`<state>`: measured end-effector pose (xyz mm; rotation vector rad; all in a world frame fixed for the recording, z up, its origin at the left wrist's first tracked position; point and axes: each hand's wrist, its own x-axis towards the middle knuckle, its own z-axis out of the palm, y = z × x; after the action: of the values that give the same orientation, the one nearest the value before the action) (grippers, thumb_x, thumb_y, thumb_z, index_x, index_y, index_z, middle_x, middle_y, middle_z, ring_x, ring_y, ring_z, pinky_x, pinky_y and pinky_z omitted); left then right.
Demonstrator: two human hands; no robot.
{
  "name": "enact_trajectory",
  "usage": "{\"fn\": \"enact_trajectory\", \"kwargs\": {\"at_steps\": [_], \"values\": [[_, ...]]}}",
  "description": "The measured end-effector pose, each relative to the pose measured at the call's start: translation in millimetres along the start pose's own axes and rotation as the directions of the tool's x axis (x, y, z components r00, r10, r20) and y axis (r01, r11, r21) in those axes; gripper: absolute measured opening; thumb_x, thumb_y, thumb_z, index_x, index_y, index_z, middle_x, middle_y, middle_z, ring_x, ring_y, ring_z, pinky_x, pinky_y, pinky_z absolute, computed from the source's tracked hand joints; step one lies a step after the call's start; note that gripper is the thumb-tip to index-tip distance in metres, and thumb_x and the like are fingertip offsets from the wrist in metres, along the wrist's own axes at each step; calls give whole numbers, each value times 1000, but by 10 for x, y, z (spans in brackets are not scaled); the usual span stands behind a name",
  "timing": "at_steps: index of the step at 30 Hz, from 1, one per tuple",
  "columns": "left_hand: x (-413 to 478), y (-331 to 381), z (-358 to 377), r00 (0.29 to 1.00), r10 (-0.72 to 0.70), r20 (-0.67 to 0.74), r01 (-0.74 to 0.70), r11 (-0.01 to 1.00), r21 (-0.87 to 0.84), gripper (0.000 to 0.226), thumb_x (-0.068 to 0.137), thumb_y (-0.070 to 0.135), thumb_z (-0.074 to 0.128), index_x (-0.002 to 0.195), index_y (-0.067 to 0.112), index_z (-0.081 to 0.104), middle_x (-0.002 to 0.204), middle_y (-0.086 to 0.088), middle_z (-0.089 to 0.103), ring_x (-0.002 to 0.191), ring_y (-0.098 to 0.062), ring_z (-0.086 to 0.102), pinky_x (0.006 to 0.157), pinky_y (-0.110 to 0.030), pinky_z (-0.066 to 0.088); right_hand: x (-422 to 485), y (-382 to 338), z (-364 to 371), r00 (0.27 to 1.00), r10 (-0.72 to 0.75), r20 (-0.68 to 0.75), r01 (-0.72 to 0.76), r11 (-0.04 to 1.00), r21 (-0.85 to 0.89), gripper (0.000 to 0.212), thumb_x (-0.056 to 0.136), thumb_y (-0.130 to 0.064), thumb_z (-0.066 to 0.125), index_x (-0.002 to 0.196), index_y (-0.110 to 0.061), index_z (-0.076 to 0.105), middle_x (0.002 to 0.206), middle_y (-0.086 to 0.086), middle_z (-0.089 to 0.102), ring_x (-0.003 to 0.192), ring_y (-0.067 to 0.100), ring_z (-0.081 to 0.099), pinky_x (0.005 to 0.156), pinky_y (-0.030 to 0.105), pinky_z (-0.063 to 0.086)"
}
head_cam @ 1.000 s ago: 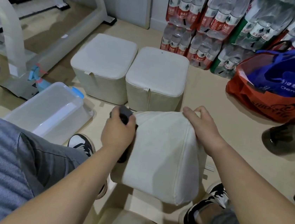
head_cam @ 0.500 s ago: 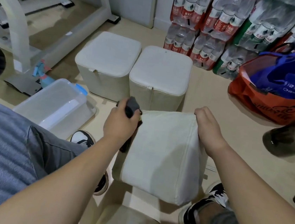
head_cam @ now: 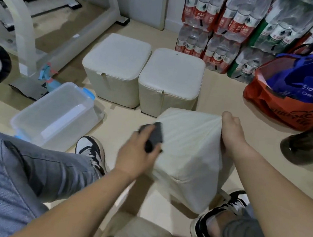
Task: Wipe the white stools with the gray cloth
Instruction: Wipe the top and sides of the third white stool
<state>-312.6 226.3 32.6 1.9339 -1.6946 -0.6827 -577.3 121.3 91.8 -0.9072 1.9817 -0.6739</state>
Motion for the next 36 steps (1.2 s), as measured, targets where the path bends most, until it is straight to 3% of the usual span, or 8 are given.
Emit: {"fn": "enact_trajectory", "kwargs": {"at_steps": [4, 8, 12, 19, 22, 28, 32, 36], "values": [[97, -367, -169, 884, -464, -54, 450, 877, -170, 60, 98, 47, 61, 151, 27, 42, 127, -12, 69, 113, -36, 65, 87, -38, 50, -52, -11, -2, 1000, -5, 5, 5, 1000, 4, 76, 80, -64, 29, 139, -20, 50, 141, 10, 55, 130, 39, 48, 113, 60, 40], [205, 513, -215, 981, -141, -134, 76, 912, -403, 50, 95, 47, 70, 141, 37, 53, 110, 13, 69, 104, -13, 66, 83, -20, 49, -195, -132, 84, 1000, -31, -4, 31, 999, 11, 63, 96, -53, 28, 141, -15, 50, 143, 14, 51, 135, 39, 43, 113, 52, 36], [94, 918, -117, 910, 414, 28, -412, 908, -74, 65, 92, 63, 64, 150, 44, 43, 114, 3, 61, 101, -19, 62, 80, -37, 56, -281, -201, 237, 987, -134, 89, 131, 990, 45, 36, 104, -38, 30, 105, -18, 60, 115, 5, 55, 128, 34, 45, 111, 46, 37], [358, 56, -279, 989, -130, -68, 134, 989, 67, 66, 94, 61, 60, 153, 42, 36, 120, -8, 60, 105, -32, 63, 84, -45, 56, -414, -269, 228, 953, -226, 204, 252, 961, -112, 27, 97, -48, 37, 95, -29, 55, 110, -7, 54, 123, 28, 46, 109, 54, 38], [446, -30, -433, 925, -358, -130, 334, 927, -172, 64, 89, 64, 56, 147, 37, 44, 120, -8, 67, 110, -35, 66, 88, -45, 56, -404, -235, 208, 947, -234, 222, 271, 950, -156, 27, 99, -46, 34, 97, -29, 55, 114, -5, 53, 124, 28, 43, 111, 54, 37], [433, 1085, -439, 999, 19, -33, -24, 987, -156, 78, 74, 82, 67, 142, 54, 41, 129, 9, 56, 112, -11, 58, 89, -34, 50, -473, -268, 277, 951, -182, 251, 197, 980, -35, 46, 79, -61, 30, 90, -31, 63, 122, 7, 65, 122, 34, 57, 111, 55, 44], [467, 1140, -469, 992, -37, 117, 50, 993, -108, 99, 60, 87, 75, 142, 49, 36, 135, 10, 55, 121, -14, 59, 92, -36, 52, -362, -295, 129, 932, -79, 353, -12, 968, 249, 45, 101, -45, 41, 96, -19, 78, 94, 7, 78, 86, 22, 72, 76, 32, 55], [509, 1032, -548, 991, -79, 108, 93, 986, -137, 95, 62, 81, 78, 141, 45, 39, 132, 15, 59, 118, -13, 61, 94, -41, 56, -53, -149, -19, 999, 13, 33, -23, 942, 335, 24, 103, -30, 56, 116, -16, 70, 111, 5, 68, 84, 19, 62, 70, 30, 48]]}}
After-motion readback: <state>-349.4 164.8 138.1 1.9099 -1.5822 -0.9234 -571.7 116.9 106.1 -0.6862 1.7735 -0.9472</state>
